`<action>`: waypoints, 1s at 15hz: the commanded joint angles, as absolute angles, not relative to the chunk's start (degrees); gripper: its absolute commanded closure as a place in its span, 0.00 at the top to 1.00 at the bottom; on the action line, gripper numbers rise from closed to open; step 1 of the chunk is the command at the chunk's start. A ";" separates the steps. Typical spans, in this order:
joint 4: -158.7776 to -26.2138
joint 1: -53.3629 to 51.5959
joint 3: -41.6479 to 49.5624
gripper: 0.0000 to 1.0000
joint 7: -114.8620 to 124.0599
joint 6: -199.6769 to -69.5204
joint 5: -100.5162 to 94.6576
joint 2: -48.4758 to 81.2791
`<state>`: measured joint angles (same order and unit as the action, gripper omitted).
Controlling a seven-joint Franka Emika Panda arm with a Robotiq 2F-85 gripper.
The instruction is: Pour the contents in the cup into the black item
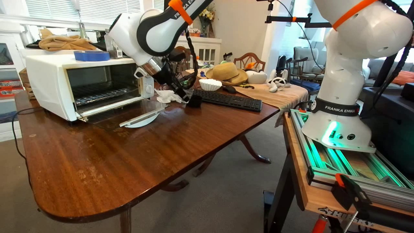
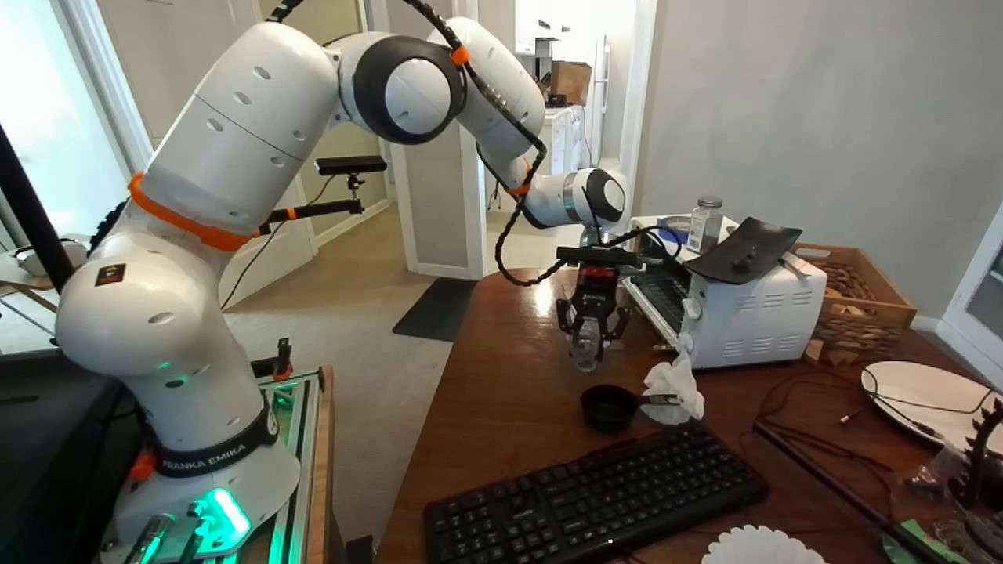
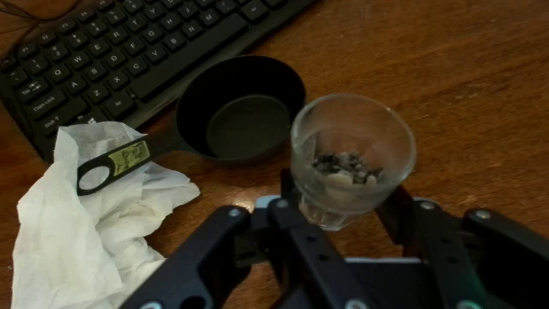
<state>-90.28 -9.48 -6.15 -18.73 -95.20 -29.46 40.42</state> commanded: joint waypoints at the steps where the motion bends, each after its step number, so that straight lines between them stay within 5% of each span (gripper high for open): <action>1: -100.91 -7.28 -5.88 0.23 -19.07 -105.34 -30.67 33.54; 15: -126.54 -3.33 -1.75 0.23 -18.15 -149.69 -38.03 19.13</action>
<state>-120.23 -4.15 -2.70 -19.20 -142.29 -35.82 23.25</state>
